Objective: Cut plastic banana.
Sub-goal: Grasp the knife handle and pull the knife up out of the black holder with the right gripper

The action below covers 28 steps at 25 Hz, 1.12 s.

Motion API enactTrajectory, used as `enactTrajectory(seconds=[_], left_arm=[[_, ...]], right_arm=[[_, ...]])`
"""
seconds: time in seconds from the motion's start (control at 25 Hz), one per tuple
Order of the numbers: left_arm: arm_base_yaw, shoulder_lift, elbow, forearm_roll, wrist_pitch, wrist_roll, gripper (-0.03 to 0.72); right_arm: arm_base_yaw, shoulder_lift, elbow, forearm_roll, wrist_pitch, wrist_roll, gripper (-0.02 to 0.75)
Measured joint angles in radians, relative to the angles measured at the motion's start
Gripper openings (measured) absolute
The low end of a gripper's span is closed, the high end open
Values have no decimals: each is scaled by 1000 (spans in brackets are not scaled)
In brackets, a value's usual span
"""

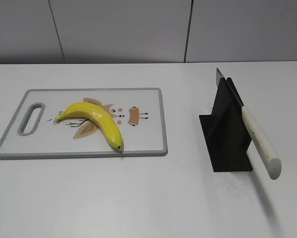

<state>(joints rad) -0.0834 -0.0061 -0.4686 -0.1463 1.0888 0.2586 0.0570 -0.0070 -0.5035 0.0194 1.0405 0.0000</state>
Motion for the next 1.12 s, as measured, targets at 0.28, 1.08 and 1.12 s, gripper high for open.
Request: enactTrajectory(seconds=[0.28, 1.08, 1.12], left_arm=[[0, 0, 0, 0, 0, 0, 508], [0, 0, 0, 0, 0, 0, 508], [0, 0, 0, 0, 0, 0, 508]], right_arm=[[0, 0, 0, 0, 0, 0, 591], [0, 0, 0, 0, 0, 0, 591], [0, 0, 0, 0, 0, 0, 591]])
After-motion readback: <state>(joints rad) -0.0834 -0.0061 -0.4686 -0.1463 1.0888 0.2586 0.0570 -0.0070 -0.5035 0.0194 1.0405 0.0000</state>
